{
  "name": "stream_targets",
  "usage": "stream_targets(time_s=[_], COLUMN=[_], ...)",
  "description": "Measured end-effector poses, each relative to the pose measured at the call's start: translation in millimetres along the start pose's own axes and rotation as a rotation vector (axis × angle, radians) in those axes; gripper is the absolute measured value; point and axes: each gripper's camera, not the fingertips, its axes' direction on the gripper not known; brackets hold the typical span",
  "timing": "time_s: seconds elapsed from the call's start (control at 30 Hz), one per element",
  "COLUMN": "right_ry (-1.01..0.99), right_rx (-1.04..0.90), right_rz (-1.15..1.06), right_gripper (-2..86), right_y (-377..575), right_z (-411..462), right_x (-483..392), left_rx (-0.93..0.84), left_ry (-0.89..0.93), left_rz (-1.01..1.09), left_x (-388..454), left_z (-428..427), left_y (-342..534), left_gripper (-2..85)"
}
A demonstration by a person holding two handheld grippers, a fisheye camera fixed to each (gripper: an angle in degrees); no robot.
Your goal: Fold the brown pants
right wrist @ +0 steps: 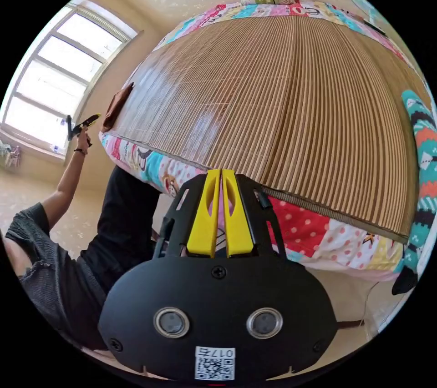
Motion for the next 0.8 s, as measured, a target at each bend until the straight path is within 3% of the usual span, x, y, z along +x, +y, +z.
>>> stream_targets(time_s=[0.1,0.13,0.23,0.3,0.43,0.53,0.6,0.63,0.67,0.8], right_ry=[-0.172,-0.224,-0.326,-0.372,-0.405,-0.38,-0.412,-0.451,-0.47,-0.524], right_rx=[0.026,0.041,0.08,0.09,0.108,0.133,0.157,0.174,0.18,0.198], right_rz=[0.066,0.084,0.105,0.102,0.096,0.085,0.098,0.098,0.097,0.085], right_gripper=[6.9,7.5,8.9,9.6,10.9,11.6,11.9,12.1,12.2,12.7], right_y=[8,11,22,29,43,45,43,39,37,29], right_z=[3,5,6,5,-1,-1,2,5,7,4], right_x=[22,29,40,44,55,63,70,73,74,75], left_rx=[-0.113,-0.135,-0.048,-0.008,-0.01,0.056,0.054,-0.04,-0.153,0.017], left_ry=[0.016,0.059,0.097,0.171,0.171,0.282,0.504,0.758,0.895,0.736], left_rz=[-0.039,-0.138,-0.458,-0.548,-0.401,-0.287,-0.194,-0.095,-0.02,-0.07], left_x=[3,-4,-34,-46,-37,-17,6,37,73,99], left_z=[41,52,55,53,39,28,30,46,60,15], left_y=[-4,-2,21,32,33,58,79,90,104,148], left_gripper=[20.9,20.7,15.2,12.7,10.7,7.7,3.5,0.4,-0.1,-0.5])
